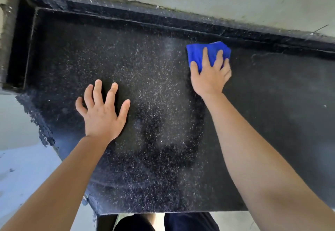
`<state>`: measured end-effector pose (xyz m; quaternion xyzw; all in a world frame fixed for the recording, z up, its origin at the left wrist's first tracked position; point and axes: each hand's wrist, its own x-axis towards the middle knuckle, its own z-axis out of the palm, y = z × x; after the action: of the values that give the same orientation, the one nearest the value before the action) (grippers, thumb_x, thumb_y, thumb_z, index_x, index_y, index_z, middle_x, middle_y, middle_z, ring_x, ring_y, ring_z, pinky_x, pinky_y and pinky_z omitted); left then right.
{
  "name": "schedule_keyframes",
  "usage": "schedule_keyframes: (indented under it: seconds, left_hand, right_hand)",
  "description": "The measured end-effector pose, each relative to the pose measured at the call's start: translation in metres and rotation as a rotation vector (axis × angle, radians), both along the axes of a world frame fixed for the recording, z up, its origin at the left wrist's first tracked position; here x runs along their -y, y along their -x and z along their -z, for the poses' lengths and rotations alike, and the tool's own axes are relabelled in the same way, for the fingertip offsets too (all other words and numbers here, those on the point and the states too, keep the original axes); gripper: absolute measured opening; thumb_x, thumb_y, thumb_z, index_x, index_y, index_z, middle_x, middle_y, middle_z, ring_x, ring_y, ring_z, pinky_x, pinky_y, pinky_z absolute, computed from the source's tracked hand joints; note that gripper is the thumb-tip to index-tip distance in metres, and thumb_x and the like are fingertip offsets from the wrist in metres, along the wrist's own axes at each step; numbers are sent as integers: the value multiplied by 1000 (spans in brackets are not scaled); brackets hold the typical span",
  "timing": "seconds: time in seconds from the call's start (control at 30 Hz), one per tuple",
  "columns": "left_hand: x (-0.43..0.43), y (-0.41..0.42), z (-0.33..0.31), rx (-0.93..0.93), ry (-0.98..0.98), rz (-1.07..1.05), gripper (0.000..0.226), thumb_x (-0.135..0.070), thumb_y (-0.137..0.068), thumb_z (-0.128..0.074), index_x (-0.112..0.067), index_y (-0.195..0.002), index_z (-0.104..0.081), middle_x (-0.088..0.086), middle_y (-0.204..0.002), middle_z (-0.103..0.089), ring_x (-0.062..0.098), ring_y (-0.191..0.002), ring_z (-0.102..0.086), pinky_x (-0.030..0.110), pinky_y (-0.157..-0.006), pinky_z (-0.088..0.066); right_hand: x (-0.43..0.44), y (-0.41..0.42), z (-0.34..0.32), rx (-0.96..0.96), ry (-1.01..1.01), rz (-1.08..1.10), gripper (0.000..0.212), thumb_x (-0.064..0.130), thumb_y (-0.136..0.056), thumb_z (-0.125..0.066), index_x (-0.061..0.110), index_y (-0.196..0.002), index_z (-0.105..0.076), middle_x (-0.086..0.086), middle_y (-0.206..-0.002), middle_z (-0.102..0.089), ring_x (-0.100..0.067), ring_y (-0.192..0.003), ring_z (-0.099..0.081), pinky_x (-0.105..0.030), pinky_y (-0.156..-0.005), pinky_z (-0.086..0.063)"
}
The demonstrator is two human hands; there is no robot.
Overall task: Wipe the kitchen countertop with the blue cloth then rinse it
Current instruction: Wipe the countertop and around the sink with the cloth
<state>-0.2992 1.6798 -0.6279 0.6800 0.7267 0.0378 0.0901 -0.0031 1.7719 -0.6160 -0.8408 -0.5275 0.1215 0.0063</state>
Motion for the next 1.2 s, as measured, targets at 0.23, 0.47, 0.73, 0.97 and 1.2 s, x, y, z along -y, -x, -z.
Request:
schedule_keyframes:
  seconds: [0.23, 0.47, 0.73, 0.97, 1.2]
  left_hand:
    - [2, -2, 0, 19, -15, -6, 64, -61, -96, -30, -26, -148, -36, 15, -159, -22, 36, -145, -17, 64, -112, -13]
    - [10, -8, 3, 104, -144, -38, 59, -53, -94, -45, -16, -140, -49, 19, -151, -35, 39, -141, -28, 61, -111, -18]
    - [82, -4, -6, 79, -141, 22, 44, -44, -96, -52, -14, -128, -59, 15, -143, -45, 35, -135, -39, 57, -107, -25]
    - [169, 55, -26, -4, -25, -169, 43, -45, -97, -47, -18, -129, -59, 13, -146, -44, 37, -136, -39, 58, -108, -29]
    - [222, 94, -22, 10, -97, -369, 41, -40, -96, -48, -14, -125, -61, 15, -139, -50, 41, -126, -47, 54, -97, -36]
  right_hand:
    - [73, 63, 6, -49, -115, -495, 58, 56, -99, -38, 30, -151, -40, -15, -163, -23, -44, -146, -20, -54, -118, -17]
    - [156, -41, 3, 15, -64, -425, 61, 63, -99, -36, 35, -152, -37, -8, -165, -18, -35, -150, -16, -49, -120, -18]
    - [128, -25, -3, 20, 79, -168, 65, 64, -99, -27, 36, -157, -17, -11, -167, 2, -39, -150, 2, -54, -122, -3]
    - [61, 158, -2, -73, 29, -547, 64, 58, -100, -30, 34, -158, -18, -13, -166, 2, -44, -149, 1, -57, -120, 0]
    - [161, 250, -1, -98, 5, -1096, 60, 56, -99, -35, 31, -154, -33, -16, -165, -13, -47, -148, -10, -58, -121, -9]
